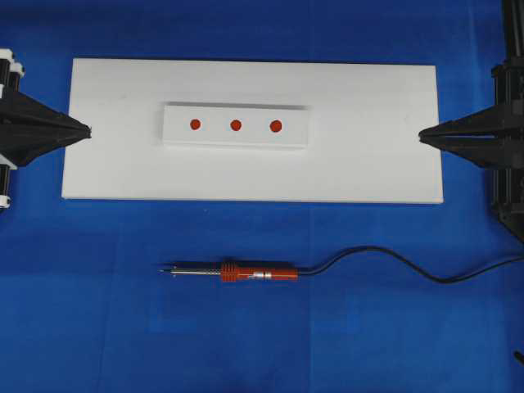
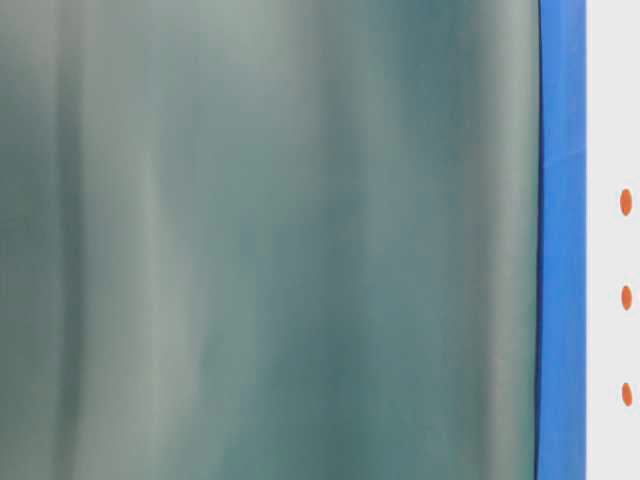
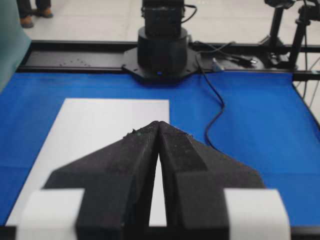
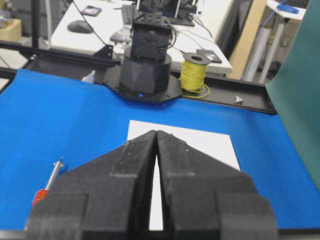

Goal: Touch the tip of the soldering iron to the mark.
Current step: 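Move the right gripper down toward the red-handled soldering iron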

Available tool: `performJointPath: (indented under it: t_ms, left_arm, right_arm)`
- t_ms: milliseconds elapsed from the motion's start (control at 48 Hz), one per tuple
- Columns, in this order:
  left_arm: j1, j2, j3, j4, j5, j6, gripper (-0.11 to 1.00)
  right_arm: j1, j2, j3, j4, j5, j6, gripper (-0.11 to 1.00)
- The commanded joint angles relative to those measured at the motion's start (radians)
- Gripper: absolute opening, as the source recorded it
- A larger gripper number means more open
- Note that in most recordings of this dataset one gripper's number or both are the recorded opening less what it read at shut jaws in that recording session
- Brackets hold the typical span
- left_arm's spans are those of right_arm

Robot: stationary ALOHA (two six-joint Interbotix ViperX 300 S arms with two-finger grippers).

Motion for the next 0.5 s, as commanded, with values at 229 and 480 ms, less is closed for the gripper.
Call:
performJointPath:
  t_ms: [229, 480]
  left_arm:
    - [0.002, 0.002, -0.009, 0.002, -0.005, -0.012, 0.02]
    - [0.011, 0.000, -0.002, 0.002, -0.006, -0.012, 0.02]
  right_arm:
    - [0.025, 0.031, -0.054, 0.006, 0.035, 0.055, -0.06]
    - [0.097, 0.140, -0.112, 0.006, 0.037, 0.077, -0.06]
